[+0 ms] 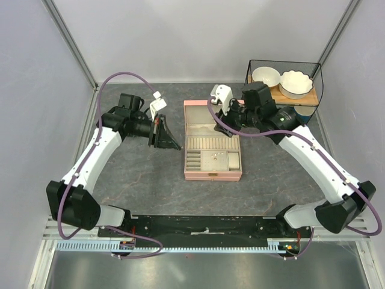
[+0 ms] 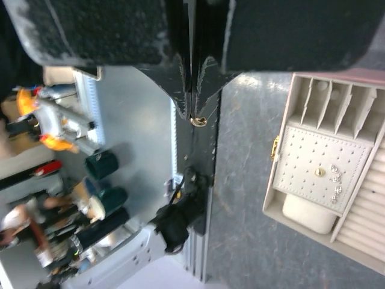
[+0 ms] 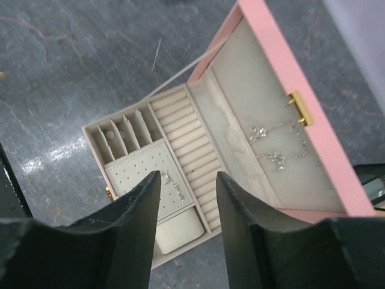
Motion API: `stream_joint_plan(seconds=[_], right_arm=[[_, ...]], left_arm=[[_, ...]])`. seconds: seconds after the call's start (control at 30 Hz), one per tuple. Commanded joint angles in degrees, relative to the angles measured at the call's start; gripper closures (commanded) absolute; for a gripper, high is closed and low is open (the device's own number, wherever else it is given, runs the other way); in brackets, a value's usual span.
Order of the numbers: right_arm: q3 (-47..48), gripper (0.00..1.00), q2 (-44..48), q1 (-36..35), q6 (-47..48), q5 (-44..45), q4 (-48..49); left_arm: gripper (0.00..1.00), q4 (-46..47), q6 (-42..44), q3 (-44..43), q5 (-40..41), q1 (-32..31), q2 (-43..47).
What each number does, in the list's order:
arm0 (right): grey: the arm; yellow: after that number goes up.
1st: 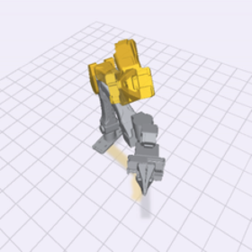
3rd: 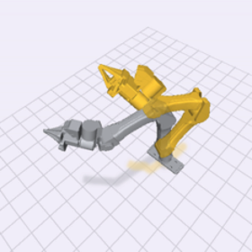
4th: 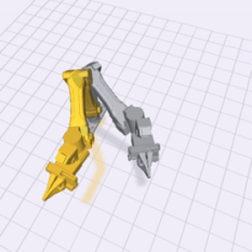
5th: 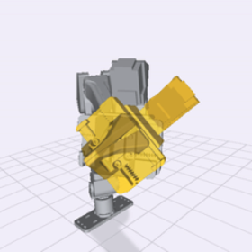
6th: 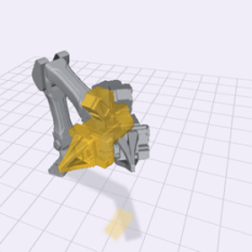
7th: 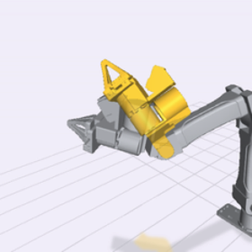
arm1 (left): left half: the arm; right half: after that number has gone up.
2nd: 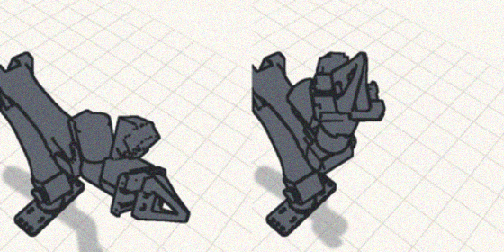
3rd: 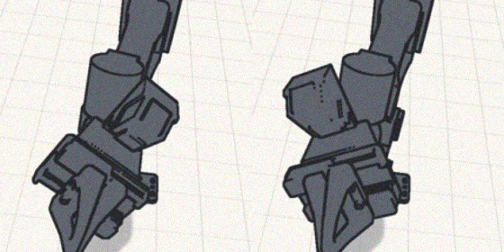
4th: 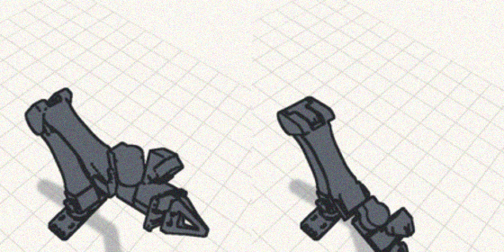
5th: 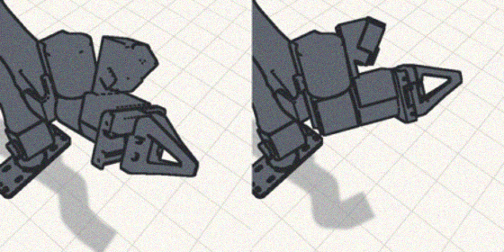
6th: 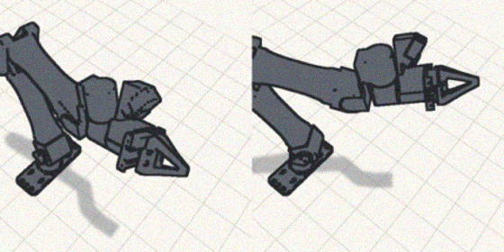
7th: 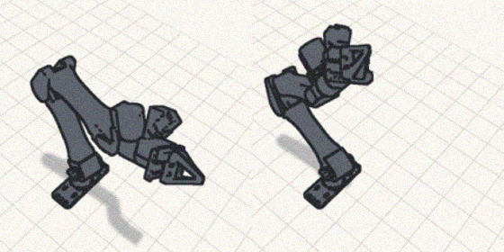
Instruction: Organize the mixed jewelry
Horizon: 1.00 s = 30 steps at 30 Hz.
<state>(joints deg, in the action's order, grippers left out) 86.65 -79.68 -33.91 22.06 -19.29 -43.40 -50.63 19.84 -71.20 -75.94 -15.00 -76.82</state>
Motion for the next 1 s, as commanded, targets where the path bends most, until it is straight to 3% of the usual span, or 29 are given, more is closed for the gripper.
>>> stream_joint_plan(seconds=[0.0, 0.13, 0.2, 0.53, 0.97], right_arm=[[2.6, 0.48, 3.5, -0.5, 0.1, -3.0, 6.1], [1.9, 0.31, 4.2, -2.6, 0.8, -1.0, 7.5], [1.3, 0.30, 4.2, -4.9, 1.1, 0.7, 8.6], [3.2, 0.33, 2.0, -9.9, 2.2, 3.7, 9.1], [5.7, 0.36, -1.8, -14.9, 4.1, 6.5, 9.0]], left_arm=[[0.98, 17.2, -23.0, -2.4, -8.5, 0.8, -2.0], [0.98, 40.7, -45.4, 2.1, -7.6, 0.9, -1.7], [0.98, 46.5, -54.7, 4.0, -5.9, 0.9, -1.7], [0.98, 62.1, -72.9, 8.5, -1.9, 1.5, -4.1], [0.99, 70.8, -80.5, 11.1, -2.0, 1.8, -6.0]])
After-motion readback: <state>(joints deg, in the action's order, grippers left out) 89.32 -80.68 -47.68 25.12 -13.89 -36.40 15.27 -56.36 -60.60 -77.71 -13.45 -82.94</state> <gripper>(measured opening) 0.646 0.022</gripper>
